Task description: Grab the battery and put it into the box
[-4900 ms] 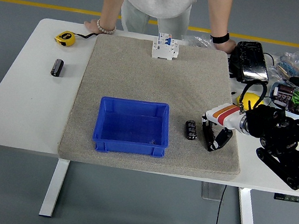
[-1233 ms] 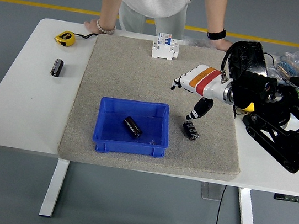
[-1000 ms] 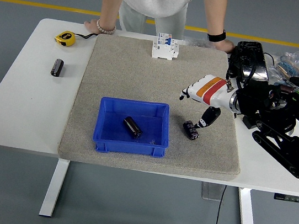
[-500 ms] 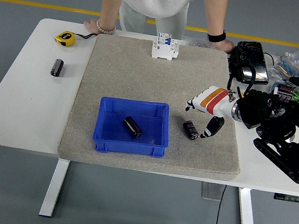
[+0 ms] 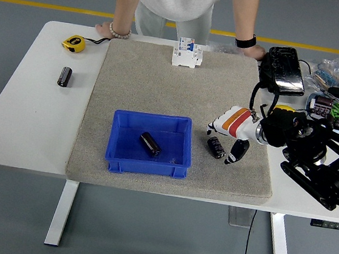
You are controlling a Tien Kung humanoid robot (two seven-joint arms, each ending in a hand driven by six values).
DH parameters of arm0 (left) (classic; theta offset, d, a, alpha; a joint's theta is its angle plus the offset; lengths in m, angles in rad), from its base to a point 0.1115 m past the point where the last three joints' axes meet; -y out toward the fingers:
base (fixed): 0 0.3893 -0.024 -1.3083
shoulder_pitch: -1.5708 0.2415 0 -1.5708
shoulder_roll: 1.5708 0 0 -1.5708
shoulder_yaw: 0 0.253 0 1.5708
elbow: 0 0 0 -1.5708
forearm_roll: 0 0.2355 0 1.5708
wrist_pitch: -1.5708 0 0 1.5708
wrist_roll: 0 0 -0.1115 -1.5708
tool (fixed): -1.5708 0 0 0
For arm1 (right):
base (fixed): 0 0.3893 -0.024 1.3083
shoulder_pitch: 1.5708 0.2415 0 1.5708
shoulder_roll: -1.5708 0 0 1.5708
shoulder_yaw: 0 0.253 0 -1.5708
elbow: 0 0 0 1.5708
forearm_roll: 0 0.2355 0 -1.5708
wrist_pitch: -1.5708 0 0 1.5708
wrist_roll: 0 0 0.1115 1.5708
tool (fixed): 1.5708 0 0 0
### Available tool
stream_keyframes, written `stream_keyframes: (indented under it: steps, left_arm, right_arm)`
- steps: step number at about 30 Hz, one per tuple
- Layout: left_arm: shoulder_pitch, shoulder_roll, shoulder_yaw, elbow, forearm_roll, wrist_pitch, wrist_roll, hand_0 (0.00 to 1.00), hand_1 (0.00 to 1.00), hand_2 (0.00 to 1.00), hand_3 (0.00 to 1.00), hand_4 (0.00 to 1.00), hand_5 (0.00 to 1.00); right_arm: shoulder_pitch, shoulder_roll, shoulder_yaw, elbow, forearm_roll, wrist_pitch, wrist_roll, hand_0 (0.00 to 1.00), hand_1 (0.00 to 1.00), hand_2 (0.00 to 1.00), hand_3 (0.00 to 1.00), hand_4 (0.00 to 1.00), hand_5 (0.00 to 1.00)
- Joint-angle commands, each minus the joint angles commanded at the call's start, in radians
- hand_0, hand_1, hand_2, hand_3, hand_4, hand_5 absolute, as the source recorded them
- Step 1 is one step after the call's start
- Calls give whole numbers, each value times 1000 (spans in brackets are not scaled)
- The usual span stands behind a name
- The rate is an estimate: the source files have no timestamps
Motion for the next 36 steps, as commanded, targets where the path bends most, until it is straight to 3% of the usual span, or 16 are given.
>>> stream_keyframes:
  steps: [19, 20, 25, 26, 31, 32, 36]
  left_arm:
    - [-5, 0, 2, -3, 4, -1, 3, 735, 691, 790, 729, 750, 518]
    - [-5, -1, 2, -3, 4, -1, 3, 735, 691, 791, 728, 750, 517]
    - [-6, -1, 2, -3, 4, -1, 3, 735, 691, 791, 728, 750, 517]
    - [-6, -1, 4, -3, 2, -1, 3, 734, 692, 794, 728, 750, 516]
    - [-7, -1, 5, -4, 0, -2, 2, 734, 692, 794, 728, 750, 516]
    - [-7, -1, 6, -4, 0, -2, 2, 735, 692, 794, 727, 751, 515]
    - [-6, -1, 6, -4, 0, -2, 3, 735, 692, 794, 727, 751, 515]
  right_arm:
    - [-1, 55, -28, -83, 27, -60, 8, 625, 637, 703, 754, 998, 313]
    - [-1, 56, -30, -85, 29, -62, 8, 590, 606, 665, 662, 983, 315]
    - [1, 69, -45, -107, 46, -80, 5, 590, 606, 665, 662, 983, 315]
    - [1, 70, -45, -112, 47, -84, 4, 563, 585, 614, 605, 935, 295]
    - [1, 72, -44, -122, 47, -87, -2, 563, 585, 614, 605, 935, 295]
    - [1, 72, -43, -122, 47, -87, -2, 544, 537, 551, 544, 867, 259]
    - [-1, 74, -43, -124, 52, -85, -3, 544, 537, 551, 544, 867, 259]
